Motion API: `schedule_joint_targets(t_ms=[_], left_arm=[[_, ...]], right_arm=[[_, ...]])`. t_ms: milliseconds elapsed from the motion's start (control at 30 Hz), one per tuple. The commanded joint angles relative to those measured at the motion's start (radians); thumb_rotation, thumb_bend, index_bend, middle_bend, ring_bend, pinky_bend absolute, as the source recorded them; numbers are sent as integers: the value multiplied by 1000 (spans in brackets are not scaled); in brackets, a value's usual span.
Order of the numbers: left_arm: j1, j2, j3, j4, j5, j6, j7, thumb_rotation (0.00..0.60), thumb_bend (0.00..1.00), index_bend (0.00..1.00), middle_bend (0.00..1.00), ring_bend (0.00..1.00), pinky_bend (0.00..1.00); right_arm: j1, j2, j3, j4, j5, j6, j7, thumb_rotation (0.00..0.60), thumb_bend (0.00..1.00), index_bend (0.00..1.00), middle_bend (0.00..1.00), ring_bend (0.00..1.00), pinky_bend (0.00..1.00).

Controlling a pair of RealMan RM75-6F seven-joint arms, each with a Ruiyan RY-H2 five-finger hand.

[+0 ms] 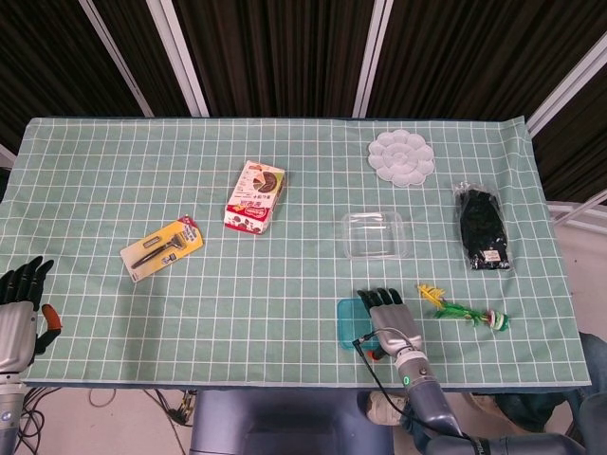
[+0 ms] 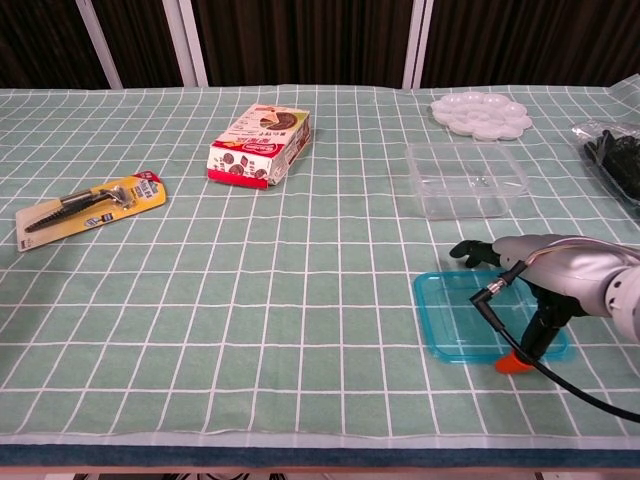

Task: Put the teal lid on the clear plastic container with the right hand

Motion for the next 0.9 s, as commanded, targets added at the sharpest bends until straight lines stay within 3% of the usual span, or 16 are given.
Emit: schedule_joint_targets(t_ms=[33, 300, 633, 900], left_arm=[[0, 0, 0, 0, -1, -1, 0, 600, 796, 62, 0, 0, 0], [0, 0, 1, -1, -2, -1, -1, 600, 796, 62, 0, 0, 0], [0, 1, 1, -2, -3, -3, -3, 600, 796, 61, 0, 0, 0], [-1, 2, 2, -3, -5, -5, -4, 600, 795, 61, 0, 0, 0]], right_arm=[[3, 0, -2, 1, 8, -3, -3, 600, 174, 0, 154, 0, 0], [8, 4, -5, 0, 19, -2, -4, 600, 174, 0, 219, 0, 0], [7, -8, -8, 13, 8, 8, 7, 600, 208, 0, 385, 55, 0], [9, -12, -16, 23, 5, 6, 3, 600, 226, 0, 405, 65, 0]])
